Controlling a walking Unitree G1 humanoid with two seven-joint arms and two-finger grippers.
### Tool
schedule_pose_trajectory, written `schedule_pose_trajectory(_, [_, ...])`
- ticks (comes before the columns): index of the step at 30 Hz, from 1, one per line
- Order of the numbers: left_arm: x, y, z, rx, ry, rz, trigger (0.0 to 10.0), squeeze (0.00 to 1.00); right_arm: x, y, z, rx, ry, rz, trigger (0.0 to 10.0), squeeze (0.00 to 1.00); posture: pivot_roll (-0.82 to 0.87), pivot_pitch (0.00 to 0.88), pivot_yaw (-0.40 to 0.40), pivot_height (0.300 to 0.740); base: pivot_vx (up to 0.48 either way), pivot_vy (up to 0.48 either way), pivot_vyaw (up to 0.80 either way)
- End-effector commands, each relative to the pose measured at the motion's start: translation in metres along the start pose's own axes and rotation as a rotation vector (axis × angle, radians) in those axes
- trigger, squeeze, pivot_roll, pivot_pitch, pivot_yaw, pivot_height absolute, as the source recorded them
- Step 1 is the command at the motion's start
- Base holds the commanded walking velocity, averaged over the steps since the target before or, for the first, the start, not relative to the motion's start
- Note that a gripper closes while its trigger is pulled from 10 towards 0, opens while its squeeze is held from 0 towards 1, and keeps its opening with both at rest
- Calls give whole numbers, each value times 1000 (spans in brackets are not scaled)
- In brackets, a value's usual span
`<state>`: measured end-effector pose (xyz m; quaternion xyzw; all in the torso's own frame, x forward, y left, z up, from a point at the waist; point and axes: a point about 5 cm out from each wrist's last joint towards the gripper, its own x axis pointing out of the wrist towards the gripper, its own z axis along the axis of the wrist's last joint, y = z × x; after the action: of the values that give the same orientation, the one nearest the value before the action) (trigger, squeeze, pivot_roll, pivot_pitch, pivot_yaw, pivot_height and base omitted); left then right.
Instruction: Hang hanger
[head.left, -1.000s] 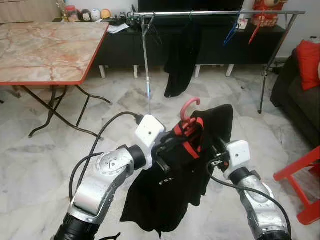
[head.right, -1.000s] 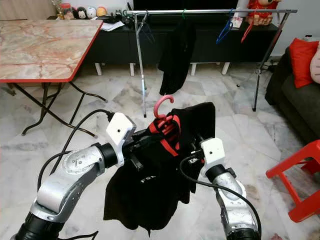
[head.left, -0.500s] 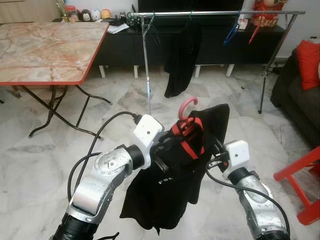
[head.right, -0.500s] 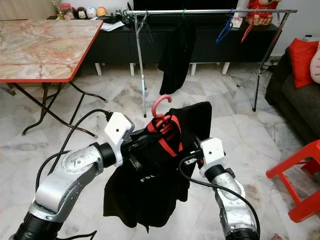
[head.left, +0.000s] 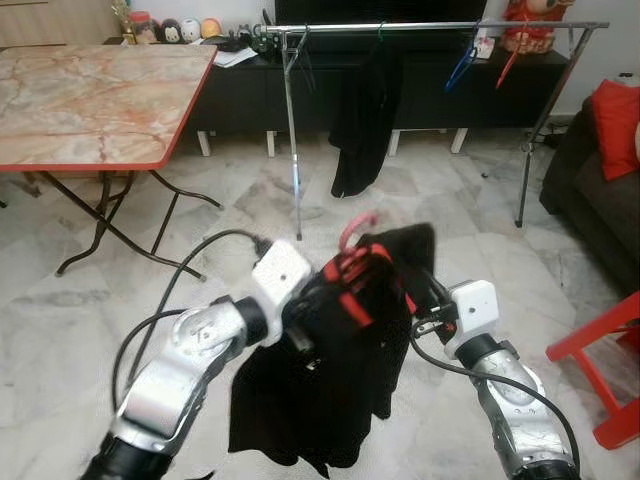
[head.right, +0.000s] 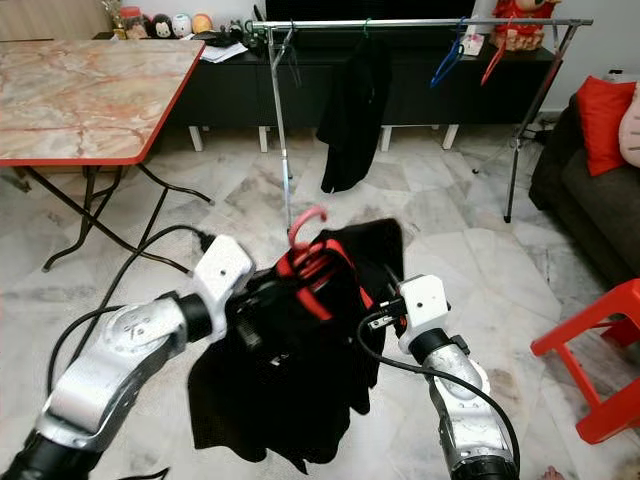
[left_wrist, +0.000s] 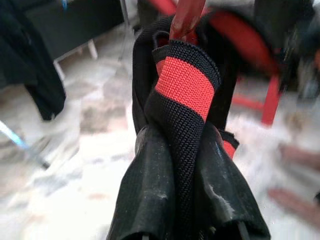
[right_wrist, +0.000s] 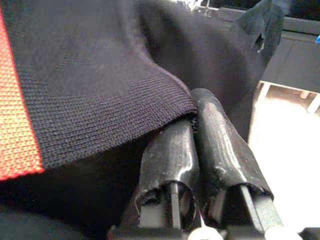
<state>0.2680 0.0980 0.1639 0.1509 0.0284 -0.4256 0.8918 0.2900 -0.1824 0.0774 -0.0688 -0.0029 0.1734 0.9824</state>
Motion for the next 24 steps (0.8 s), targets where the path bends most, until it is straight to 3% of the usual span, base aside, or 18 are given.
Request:
schedule_pose_trajectory(1, [-3,0,-2,54,17,-11,10000,0,1,-1,1,-3,0,11,0,0,-2,9,-35,740,0,0,0])
schedule_pose_trajectory(5, [-15,12,-19,172,137,17,10000,0,1,0,0,-6,10,24,0,0,2,10,-36,740,0,0,0])
schedule_pose_trajectory(9, [-24,14,-28,219,185,1,10000,0,2,0,0,-17,15,29,0,0,-1,6,-38,740,0,0,0])
schedule_pose_trajectory(12, [-31,13,-31,252,197,-43,10000,0,2,-1,1,-18,15,28,0,0,0,5,-40,740,0,0,0])
schedule_pose_trajectory(17, [-53,10,-33,303,223,-218,10000,0,3,-3,-1,-27,33,45,0,0,8,1,-45,740,0,0,0])
schedule_pose_trajectory(20, [-61,7,-29,303,210,-304,10000,0,3,-3,-2,-28,38,52,0,0,9,0,-45,740,0,0,0])
schedule_pose_trajectory(24, [-66,5,-14,266,102,-365,10000,0,1,1,-6,-24,52,65,0,0,11,0,-48,740,0,0,0])
